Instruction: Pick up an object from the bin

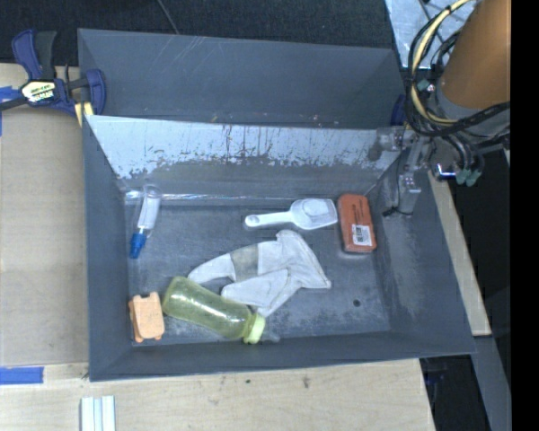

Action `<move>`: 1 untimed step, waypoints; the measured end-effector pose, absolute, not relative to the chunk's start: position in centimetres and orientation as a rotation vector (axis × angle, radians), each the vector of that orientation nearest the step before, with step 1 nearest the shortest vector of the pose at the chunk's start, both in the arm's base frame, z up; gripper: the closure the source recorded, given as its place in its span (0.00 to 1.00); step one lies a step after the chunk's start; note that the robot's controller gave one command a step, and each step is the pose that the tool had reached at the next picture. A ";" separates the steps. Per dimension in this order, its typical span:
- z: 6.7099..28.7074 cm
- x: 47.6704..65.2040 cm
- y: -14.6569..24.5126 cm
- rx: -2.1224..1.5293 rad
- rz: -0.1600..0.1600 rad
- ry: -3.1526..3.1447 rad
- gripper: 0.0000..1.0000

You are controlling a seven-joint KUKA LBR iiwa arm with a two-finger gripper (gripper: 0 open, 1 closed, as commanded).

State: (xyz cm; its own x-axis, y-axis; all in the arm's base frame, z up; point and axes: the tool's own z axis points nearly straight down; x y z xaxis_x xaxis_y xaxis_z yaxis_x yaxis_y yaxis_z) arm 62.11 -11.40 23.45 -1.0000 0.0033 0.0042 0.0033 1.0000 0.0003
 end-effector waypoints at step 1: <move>24.0 62.3 -11.3 -0.002 0.002 -3.146 0.00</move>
Offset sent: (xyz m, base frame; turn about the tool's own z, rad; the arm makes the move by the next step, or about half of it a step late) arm -0.0038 0.0462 -0.0662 -0.0674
